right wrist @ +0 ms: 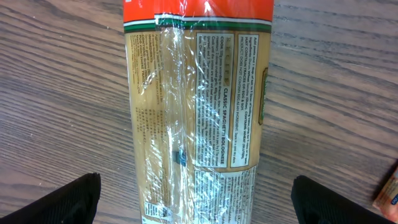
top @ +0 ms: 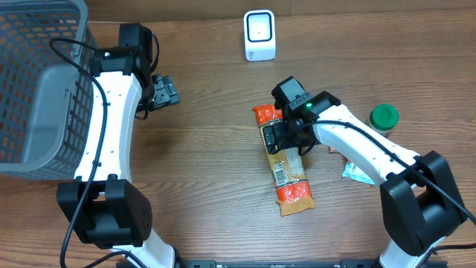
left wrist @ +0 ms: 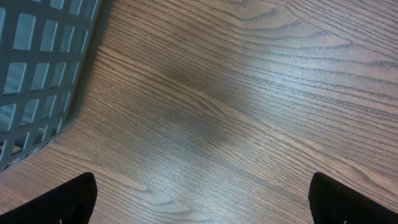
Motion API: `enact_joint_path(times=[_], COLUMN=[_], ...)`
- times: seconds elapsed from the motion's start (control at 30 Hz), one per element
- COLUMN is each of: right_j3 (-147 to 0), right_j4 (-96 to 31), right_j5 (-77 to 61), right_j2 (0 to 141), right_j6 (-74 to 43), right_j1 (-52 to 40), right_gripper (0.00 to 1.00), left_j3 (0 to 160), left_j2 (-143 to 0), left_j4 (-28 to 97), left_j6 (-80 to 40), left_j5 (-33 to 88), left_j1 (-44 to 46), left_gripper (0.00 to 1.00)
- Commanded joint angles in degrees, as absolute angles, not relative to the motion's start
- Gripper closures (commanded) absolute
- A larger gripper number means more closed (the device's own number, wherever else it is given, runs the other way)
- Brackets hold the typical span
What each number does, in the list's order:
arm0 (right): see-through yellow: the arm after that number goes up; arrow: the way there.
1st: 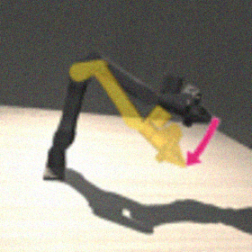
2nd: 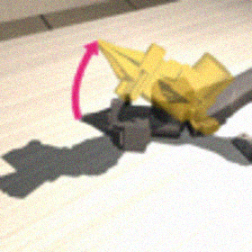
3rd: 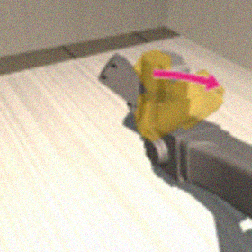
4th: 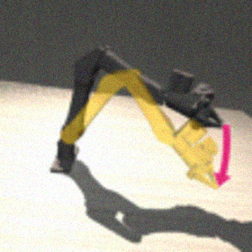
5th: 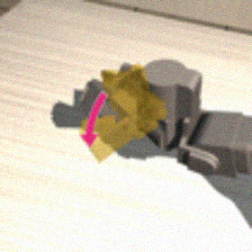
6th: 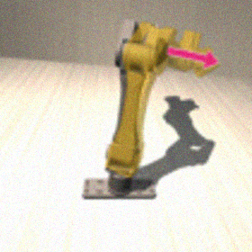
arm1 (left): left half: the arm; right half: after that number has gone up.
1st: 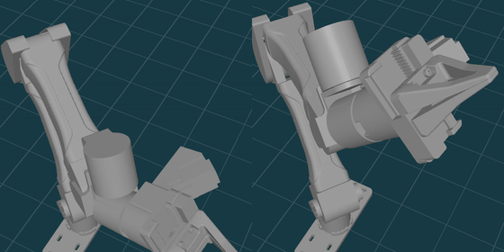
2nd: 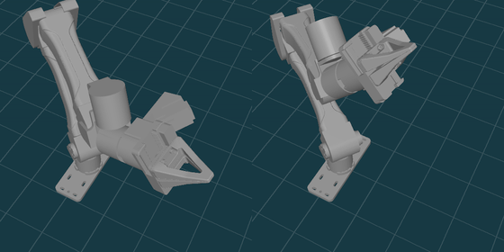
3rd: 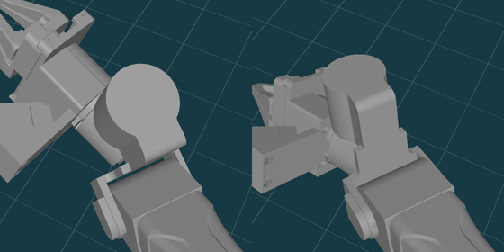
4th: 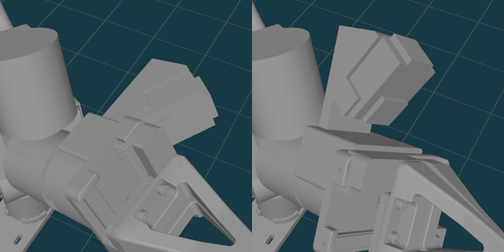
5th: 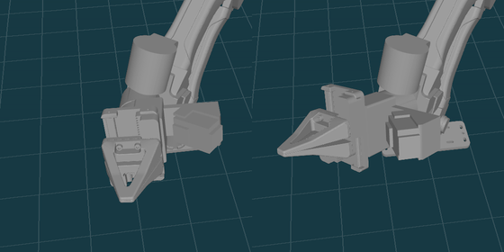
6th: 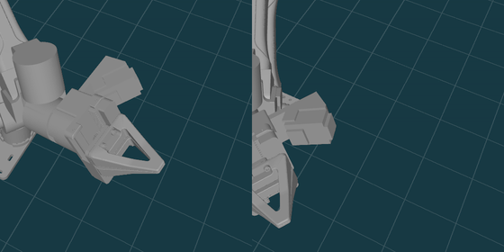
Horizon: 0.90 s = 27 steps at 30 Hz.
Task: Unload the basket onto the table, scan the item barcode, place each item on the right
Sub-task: 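Grasp the spaghetti pack with the right gripper and drag it right, then lift the spaghetti pack and rotate it upright with the right gripper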
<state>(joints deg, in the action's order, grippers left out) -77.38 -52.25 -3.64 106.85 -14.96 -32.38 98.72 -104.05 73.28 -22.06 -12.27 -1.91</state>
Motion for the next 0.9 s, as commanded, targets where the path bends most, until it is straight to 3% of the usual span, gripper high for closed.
enact_joint_path(times=[0.0,0.3,0.47,0.87], right_j3=[-75.9,-69.5,-67.5,-67.5], right_j4=[-51.7,-46.3,-44.2,-43.5], right_j5=[-3.9,-4.0,-3.9,-4.0], right_j2=[105.7,105.7,105.7,105.7], right_j6=[-14.5,-14.5,-14.5,-14.5], right_j1=[-32.5,-32.4,-32.4,-32.4], right_gripper=[0.04,0.1,0.33,0.53], left_j3=[98.6,98.6,98.6,98.6], left_j2=[-104.0,-104.0,-104.0,-104.0], left_j4=[73.2,73.2,73.2,73.2], left_j6=[-21.2,-21.2,-21.2,-21.2], left_j5=[-12.8,-12.8,-12.8,-12.8], left_j1=[-1.8,-1.8,-1.8,-1.8], left_gripper=[0.0,0.0,0.0,0.0])
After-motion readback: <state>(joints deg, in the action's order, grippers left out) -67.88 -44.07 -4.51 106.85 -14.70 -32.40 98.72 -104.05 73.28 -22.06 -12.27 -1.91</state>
